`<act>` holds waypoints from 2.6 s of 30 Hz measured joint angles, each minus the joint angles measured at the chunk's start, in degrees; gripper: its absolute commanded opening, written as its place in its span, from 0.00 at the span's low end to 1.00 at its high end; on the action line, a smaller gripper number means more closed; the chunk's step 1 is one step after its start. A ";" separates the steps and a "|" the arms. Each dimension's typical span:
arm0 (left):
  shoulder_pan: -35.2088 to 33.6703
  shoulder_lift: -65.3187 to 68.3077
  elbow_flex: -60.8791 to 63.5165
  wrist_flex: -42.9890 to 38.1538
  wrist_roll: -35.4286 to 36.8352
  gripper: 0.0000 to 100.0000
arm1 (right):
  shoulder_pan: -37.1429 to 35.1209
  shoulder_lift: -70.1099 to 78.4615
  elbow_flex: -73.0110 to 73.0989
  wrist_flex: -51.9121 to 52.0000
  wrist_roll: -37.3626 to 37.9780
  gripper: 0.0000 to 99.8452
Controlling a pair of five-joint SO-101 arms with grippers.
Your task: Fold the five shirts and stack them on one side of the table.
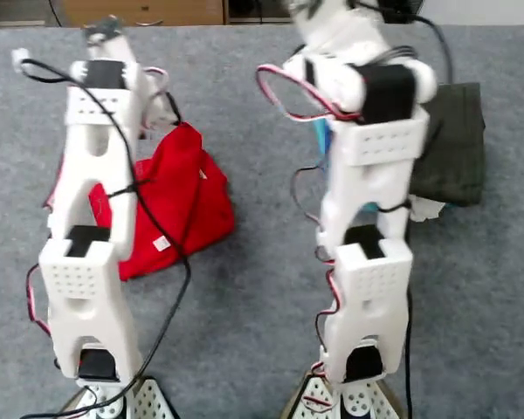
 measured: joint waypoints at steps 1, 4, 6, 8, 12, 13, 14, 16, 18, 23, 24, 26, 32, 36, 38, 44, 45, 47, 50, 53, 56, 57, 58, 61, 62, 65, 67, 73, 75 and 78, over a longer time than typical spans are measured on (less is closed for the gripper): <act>-1.14 0.00 -1.58 1.41 -1.05 0.14 | -1.85 0.00 2.11 0.00 0.00 0.00; -6.07 0.00 -6.51 6.42 -3.34 0.04 | -8.44 0.00 10.55 0.00 0.00 0.00; -10.64 0.00 -8.44 7.65 -4.22 0.02 | -13.36 0.09 16.70 0.00 0.00 0.00; -16.26 0.00 -9.05 8.26 -5.27 0.02 | -18.29 0.09 22.42 -1.93 0.00 0.00; -28.75 0.00 -9.14 8.53 -8.53 0.02 | -25.14 0.09 32.26 -10.90 0.35 0.00; -31.74 0.00 -9.14 8.53 -9.58 0.02 | -26.11 0.09 34.46 -13.45 0.35 0.00; -34.64 0.00 -9.14 8.53 -10.55 0.02 | -27.08 0.18 36.40 -15.74 0.35 0.00; -39.74 0.00 -9.14 8.53 -11.78 0.02 | -29.01 0.88 39.47 -19.52 0.35 0.00; -43.78 -0.09 -9.14 8.53 -12.13 0.02 | -31.47 2.99 41.67 -21.80 0.26 0.00; -49.14 -3.34 -9.14 8.53 -12.48 0.02 | -34.73 10.64 42.55 -24.26 0.35 0.00; -49.67 -3.78 -9.14 8.53 -12.48 0.02 | -34.73 12.04 42.73 -24.44 0.35 0.00; -50.73 -4.31 -8.79 8.53 -12.57 0.02 | -34.55 14.68 42.73 -24.53 0.35 0.00; -53.80 -4.66 -3.08 8.53 -12.57 0.02 | -33.23 17.32 42.81 -20.75 0.35 0.00; -54.68 -4.66 -2.02 8.53 -12.48 0.02 | -29.71 17.32 42.81 -15.30 0.35 0.00; -54.77 -4.66 -2.02 8.53 -12.48 0.02 | -27.78 17.32 42.64 -11.78 0.35 0.00; -54.95 -4.66 -1.85 8.53 -12.57 0.02 | -24.18 17.32 36.31 -1.49 0.35 0.00; -54.95 -4.66 -1.85 8.53 -12.57 0.02 | -23.65 17.32 34.99 -0.79 0.35 0.00; -54.95 -4.66 -1.85 8.53 -12.57 0.02 | -21.98 17.32 33.76 -0.35 0.35 0.00; -55.21 -4.66 -1.85 8.53 -12.57 0.02 | -18.73 17.14 33.58 -0.35 0.35 0.00; -56.09 -4.66 -1.85 8.53 -12.57 0.02 | -14.86 16.18 35.34 -0.35 1.23 0.00; -56.35 -4.66 -1.85 8.53 -12.57 0.02 | -11.16 14.95 39.56 -0.35 2.11 0.00; -56.35 -4.66 -1.85 8.53 -12.57 0.02 | -10.20 14.07 41.14 -0.35 2.29 0.00; -56.35 -4.66 -1.85 8.53 -12.57 0.02 | -9.32 12.92 42.73 -0.35 2.29 0.00; -56.18 -4.66 -1.85 8.53 -12.57 0.02 | -8.53 7.21 47.65 -0.35 2.29 0.00; -55.74 -4.66 -1.85 8.53 -12.57 0.02 | -8.70 4.66 48.97 -0.35 2.29 0.00; -53.10 -4.66 -1.85 8.53 -12.48 0.02 | -10.29 -4.13 52.22 -1.14 2.29 0.00; -49.58 -4.66 -1.85 8.53 -12.48 0.02 | -12.31 -8.44 54.15 -4.40 2.37 0.00; -34.73 -4.66 -1.85 8.53 -6.68 0.02 | -16.70 -6.77 64.44 -17.67 2.37 0.00; -29.63 -4.66 -0.97 8.53 -5.63 0.02 | -16.53 -4.04 67.34 -18.20 2.37 0.00; -23.03 -4.66 0.88 8.53 -5.19 0.02 | -16.53 -2.20 70.77 -18.20 2.37 0.00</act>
